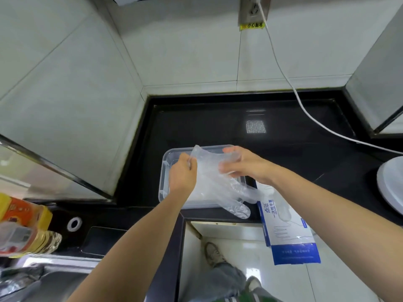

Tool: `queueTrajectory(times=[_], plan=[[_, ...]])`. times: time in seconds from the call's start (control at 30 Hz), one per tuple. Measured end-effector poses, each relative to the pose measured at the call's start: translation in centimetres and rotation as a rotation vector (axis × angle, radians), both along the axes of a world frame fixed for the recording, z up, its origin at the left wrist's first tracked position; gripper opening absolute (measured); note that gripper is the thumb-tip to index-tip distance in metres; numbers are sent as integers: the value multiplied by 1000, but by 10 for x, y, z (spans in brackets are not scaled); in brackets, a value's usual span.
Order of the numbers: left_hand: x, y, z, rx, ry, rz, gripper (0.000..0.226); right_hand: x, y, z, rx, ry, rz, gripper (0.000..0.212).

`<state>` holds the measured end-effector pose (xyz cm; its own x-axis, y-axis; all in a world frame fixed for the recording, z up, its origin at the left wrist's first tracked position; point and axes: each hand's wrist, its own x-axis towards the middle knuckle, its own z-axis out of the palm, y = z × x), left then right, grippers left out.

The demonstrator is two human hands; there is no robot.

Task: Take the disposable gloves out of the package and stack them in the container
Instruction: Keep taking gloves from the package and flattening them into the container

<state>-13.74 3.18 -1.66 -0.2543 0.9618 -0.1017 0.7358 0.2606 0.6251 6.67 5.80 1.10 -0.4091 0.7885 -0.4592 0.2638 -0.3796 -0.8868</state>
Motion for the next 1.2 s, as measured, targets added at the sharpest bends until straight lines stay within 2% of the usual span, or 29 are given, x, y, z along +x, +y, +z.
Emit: queueTrajectory(times=[0.07,0.13,0.23,0.3,0.37,0.43,0.5,0.57,0.67,0.7,0.8,0.9,1.0,1.1,1.2], plan=[[-9,-2,-3,-19,68,-10,28,-13,3,-5,57,-119,-58,52],[-16,-5,-3,-76,143,-24,29,-22,11,-10,168,-167,-210,36],[-19,-9,1,-147,240,13,34,-32,19,-9,503,-258,-430,36],[-19,-7,1,-193,266,18,34,-40,14,2,760,-226,-465,40],[-18,-4,-2,-220,308,25,42,-51,8,11,889,-124,-370,34],[-17,-4,-8,-220,388,-7,56,-63,2,6,786,-135,-134,25],[-17,-5,-11,-197,385,-11,60,-70,-1,-13,531,-365,134,23],[-16,-7,-9,-255,397,-23,58,-68,-2,-37,374,-611,274,32],[-18,-4,-15,-295,424,-83,42,-67,-2,-55,274,-704,371,49],[-17,-3,-16,-260,429,-95,40,-68,-2,-57,261,-701,388,52],[-10,0,-22,-55,628,-226,46,-75,0,-63,249,-708,435,61],[4,7,-23,27,587,-370,43,-79,3,-66,234,-718,456,63],[10,17,-37,-146,544,-465,45,-79,4,-74,225,-737,479,68],[-4,20,-57,-353,461,-411,71,-74,7,-80,224,-805,541,85],[-18,17,-73,-466,405,-387,85,-70,13,-85,249,-908,563,85]])
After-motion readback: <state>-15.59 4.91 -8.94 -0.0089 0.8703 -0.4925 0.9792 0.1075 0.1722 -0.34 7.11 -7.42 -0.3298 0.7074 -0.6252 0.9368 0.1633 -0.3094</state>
